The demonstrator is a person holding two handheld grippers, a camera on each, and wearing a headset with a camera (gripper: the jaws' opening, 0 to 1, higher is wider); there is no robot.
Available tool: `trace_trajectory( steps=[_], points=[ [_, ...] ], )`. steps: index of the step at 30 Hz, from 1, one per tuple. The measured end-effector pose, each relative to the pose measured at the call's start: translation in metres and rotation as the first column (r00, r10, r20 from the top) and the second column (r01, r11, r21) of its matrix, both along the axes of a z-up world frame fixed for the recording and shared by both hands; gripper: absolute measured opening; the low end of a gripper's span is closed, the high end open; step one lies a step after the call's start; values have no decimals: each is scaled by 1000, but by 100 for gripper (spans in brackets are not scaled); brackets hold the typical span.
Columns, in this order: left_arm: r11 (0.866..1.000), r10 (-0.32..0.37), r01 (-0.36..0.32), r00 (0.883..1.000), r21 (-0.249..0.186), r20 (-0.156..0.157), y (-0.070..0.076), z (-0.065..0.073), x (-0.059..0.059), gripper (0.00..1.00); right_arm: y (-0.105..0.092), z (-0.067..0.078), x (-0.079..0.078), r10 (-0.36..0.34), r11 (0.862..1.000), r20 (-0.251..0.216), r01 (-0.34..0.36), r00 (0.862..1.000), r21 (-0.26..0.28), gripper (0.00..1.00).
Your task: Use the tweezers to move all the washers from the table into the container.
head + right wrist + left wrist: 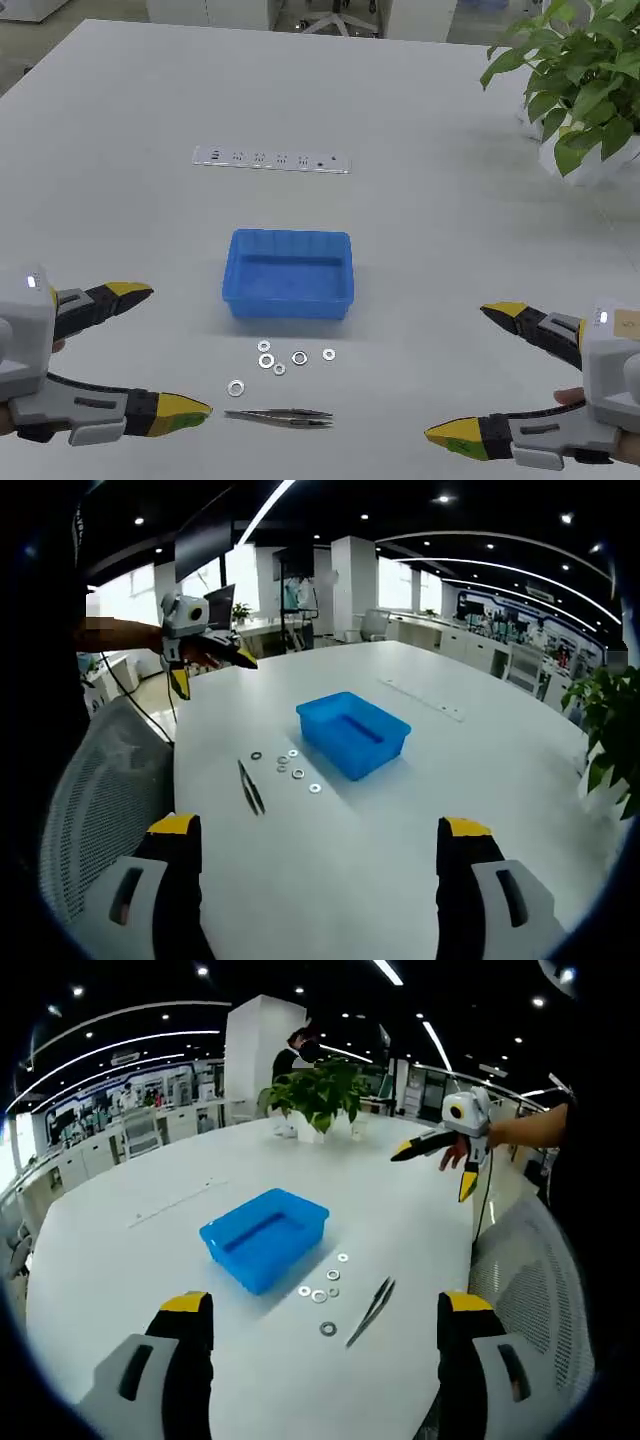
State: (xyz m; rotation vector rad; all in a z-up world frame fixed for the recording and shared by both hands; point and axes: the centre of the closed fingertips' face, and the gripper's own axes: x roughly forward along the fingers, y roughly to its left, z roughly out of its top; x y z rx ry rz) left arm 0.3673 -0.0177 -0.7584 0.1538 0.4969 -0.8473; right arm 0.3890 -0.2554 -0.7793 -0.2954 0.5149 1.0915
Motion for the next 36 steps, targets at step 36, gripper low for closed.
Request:
trace_trajectory(
  steps=[36],
  points=[
    [1000,-1,1,1000,15,13,2,0,1,99,0,0,1,-1,1000,4,1,1000,-4,100]
  ],
)
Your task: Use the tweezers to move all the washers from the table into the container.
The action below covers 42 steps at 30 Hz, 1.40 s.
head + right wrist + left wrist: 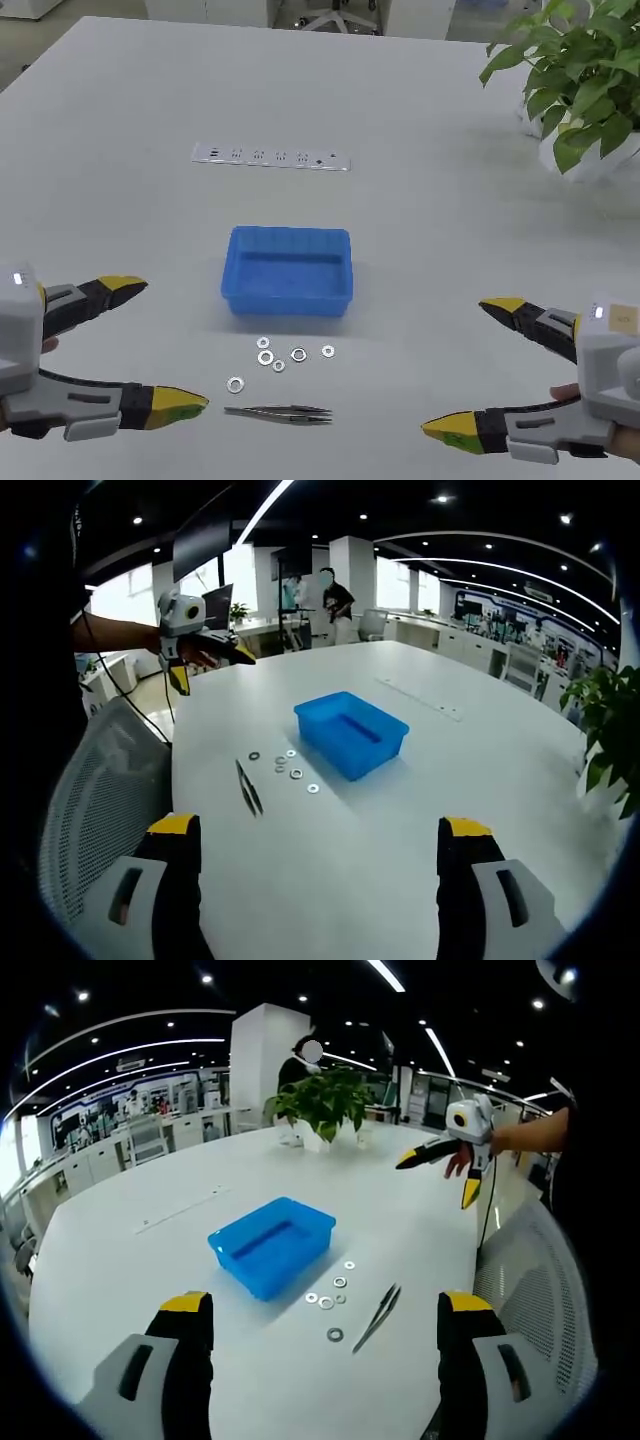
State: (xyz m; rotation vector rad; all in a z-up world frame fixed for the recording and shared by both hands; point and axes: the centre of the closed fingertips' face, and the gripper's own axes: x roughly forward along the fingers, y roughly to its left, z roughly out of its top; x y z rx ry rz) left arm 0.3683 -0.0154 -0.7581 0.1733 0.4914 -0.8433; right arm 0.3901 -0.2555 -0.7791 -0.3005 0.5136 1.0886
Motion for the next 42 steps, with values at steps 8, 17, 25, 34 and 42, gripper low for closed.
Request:
trace_trajectory(
  steps=[8,17,25,34,42],
  points=[
    [1000,-2,2,1000,3,6,0,1,1,99,1,1,0,0,1000,2,0,1000,-1,99],
    [1000,-4,4,1000,6,7,0,1,1,99,0,0,1,0,1000,4,0,1000,-3,99],
    [1000,-11,11,1000,13,7,0,1,1,98,0,0,2,-1,1000,9,1,1000,-7,99],
    [1000,-17,17,1000,26,10,1,1,2,98,1,0,3,7,1000,11,-7,1000,-14,99],
    [998,-31,31,999,48,9,1,-1,1,97,6,2,4,28,999,20,-27,999,-20,98]
  ],
)
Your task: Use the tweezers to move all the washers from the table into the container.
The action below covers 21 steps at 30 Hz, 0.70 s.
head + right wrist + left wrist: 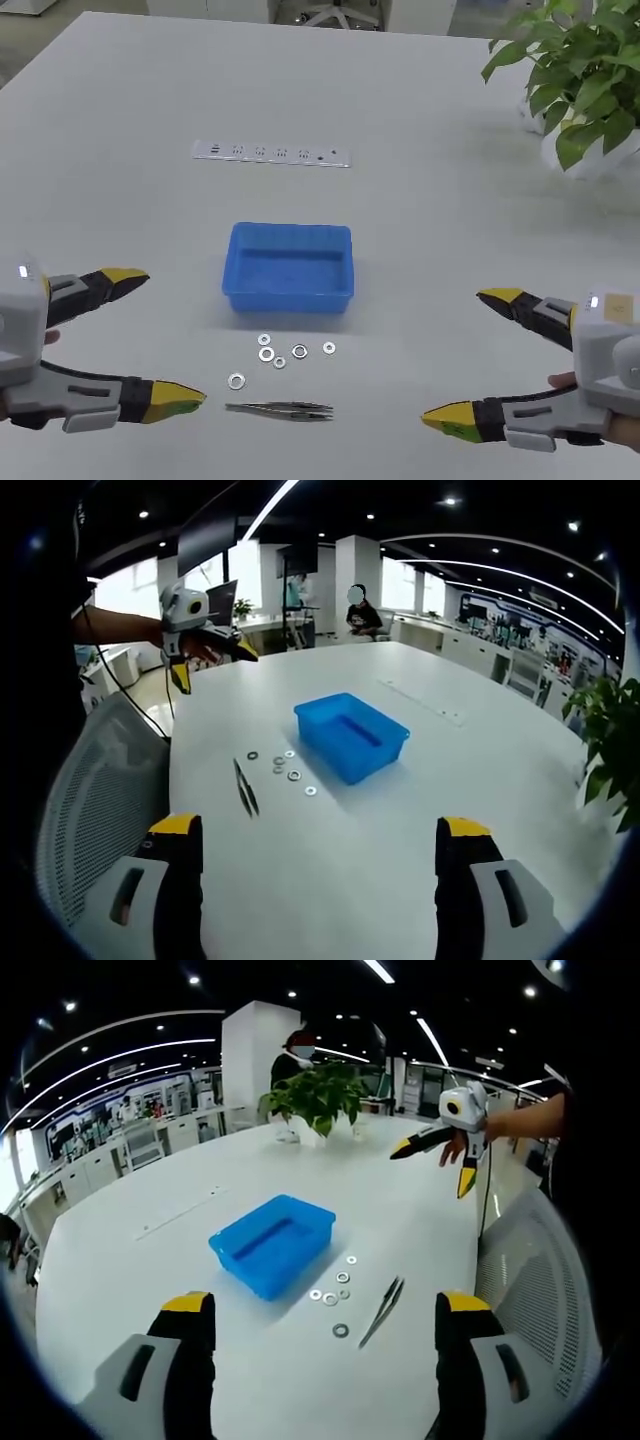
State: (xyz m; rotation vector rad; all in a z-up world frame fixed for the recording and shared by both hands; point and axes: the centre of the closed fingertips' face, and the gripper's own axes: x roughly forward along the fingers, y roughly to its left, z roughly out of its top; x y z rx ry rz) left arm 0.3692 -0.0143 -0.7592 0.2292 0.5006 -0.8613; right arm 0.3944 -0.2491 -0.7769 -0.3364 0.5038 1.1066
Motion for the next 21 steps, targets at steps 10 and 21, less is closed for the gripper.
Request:
trace_trajectory(
  steps=[10,21],
  points=[
    [998,-48,48,999,51,-15,-5,-10,-2,92,7,-4,0,45,999,8,-45,999,-27,95],
    [986,-121,125,992,115,-39,-17,-28,-6,85,28,-15,-6,138,989,14,-137,990,-58,89]
  ],
)
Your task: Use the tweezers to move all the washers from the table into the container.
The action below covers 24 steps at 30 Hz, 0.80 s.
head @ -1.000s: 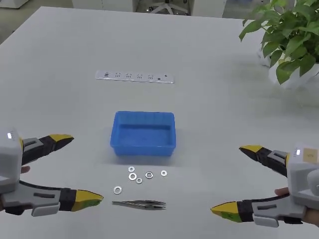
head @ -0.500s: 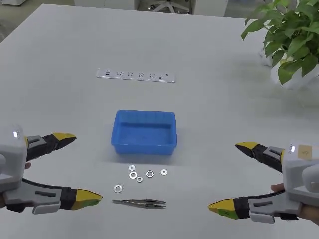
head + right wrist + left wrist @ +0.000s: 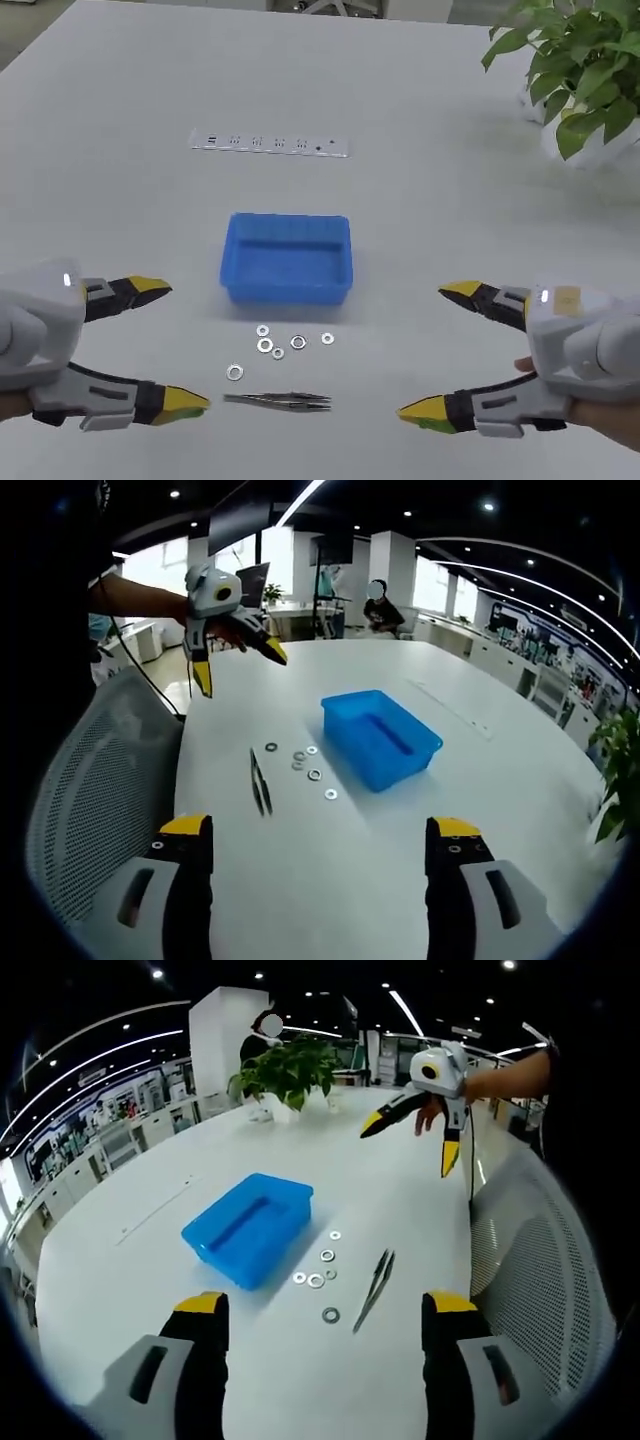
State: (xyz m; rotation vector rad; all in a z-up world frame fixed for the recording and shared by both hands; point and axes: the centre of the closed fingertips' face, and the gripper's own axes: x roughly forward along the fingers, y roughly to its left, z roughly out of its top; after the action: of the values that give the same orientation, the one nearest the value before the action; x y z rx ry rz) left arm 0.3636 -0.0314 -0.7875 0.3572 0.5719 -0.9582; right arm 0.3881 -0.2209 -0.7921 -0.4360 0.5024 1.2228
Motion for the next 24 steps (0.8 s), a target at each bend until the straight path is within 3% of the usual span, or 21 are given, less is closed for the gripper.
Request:
trace_trajectory(
  steps=[14,24],
  points=[
    [996,-79,80,997,50,-28,-10,-21,-4,68,38,-22,-16,127,992,-21,-127,992,-23,79],
    [983,-152,157,986,90,-62,-16,-39,-12,53,56,-35,-27,190,981,-31,-191,981,-43,67]
  ],
)
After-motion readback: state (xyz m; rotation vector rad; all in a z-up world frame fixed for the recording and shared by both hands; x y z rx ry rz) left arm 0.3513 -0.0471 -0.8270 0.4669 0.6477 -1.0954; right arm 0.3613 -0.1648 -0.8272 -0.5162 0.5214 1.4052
